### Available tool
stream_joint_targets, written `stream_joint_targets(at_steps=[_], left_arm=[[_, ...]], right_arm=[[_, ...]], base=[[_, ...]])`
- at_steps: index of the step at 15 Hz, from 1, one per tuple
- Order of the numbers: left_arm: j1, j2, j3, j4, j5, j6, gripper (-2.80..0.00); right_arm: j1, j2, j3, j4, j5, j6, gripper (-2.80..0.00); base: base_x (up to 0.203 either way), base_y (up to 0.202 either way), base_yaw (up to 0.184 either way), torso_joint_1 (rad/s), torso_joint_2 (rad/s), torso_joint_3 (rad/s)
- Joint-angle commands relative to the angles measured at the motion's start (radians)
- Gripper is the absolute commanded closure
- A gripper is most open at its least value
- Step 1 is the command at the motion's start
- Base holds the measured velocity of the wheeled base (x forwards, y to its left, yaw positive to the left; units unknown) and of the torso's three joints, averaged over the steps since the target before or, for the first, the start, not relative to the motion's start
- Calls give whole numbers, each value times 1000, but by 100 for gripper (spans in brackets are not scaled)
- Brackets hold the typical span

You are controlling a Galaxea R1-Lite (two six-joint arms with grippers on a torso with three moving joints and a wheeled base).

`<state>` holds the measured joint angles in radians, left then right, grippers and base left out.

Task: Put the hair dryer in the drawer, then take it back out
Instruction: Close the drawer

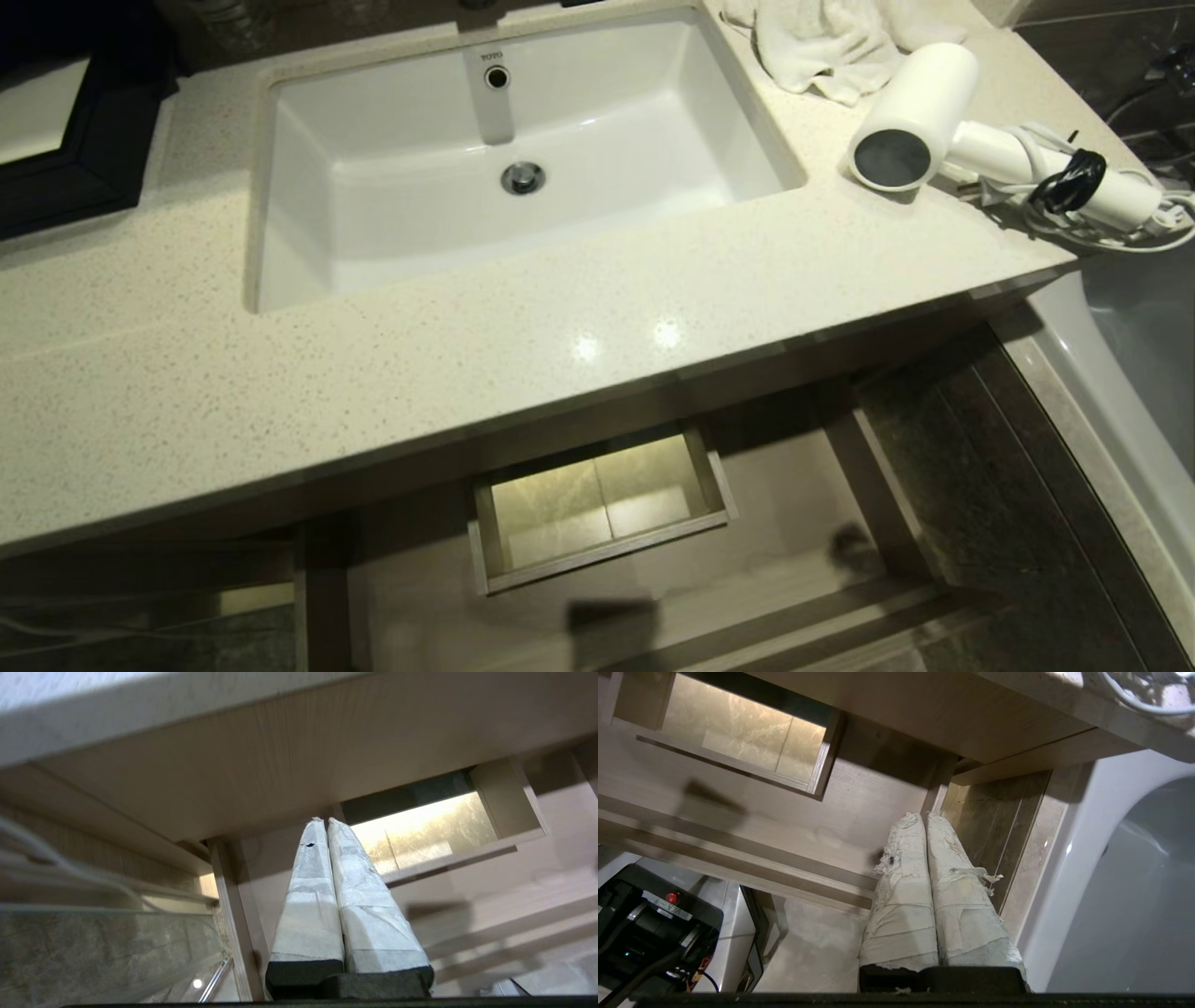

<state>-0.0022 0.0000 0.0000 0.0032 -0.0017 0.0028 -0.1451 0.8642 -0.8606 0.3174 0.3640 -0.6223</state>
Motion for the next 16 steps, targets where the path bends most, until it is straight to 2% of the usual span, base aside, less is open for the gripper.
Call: stream_joint_targets(at_steps=[1,9,16], left_arm=[[0,0,1,0,1,0,0],[1,0,0,0,0,0,0],[-1,0,2,0,0,0,0]], right_arm=[[1,-7,8,-2,3,-4,0],[1,-70,80,-55,3,0,0],[1,-77,89,-54,3,3,0]], base=[[0,0,0,-329,139,-159],[0,0,0,-324,109,-215],[0,0,0,-282,19,-266]])
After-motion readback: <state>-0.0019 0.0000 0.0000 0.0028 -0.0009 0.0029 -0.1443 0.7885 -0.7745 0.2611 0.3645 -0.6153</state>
